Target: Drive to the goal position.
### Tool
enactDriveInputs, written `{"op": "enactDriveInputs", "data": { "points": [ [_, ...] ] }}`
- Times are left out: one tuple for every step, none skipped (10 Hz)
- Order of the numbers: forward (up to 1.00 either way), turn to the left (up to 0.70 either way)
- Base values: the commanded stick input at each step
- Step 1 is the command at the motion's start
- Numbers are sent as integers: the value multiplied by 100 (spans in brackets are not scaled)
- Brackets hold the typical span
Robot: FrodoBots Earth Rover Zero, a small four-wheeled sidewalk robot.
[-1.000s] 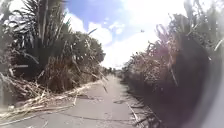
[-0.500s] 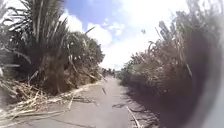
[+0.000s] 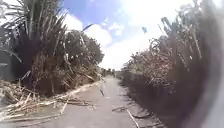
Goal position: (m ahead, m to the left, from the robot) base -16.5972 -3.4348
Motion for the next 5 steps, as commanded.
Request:
{"op": "enactDriveInputs", "data": {
  "points": [
    [45,0],
    [45,0],
    [45,0],
    [45,0],
    [45,0]
  ]
}}
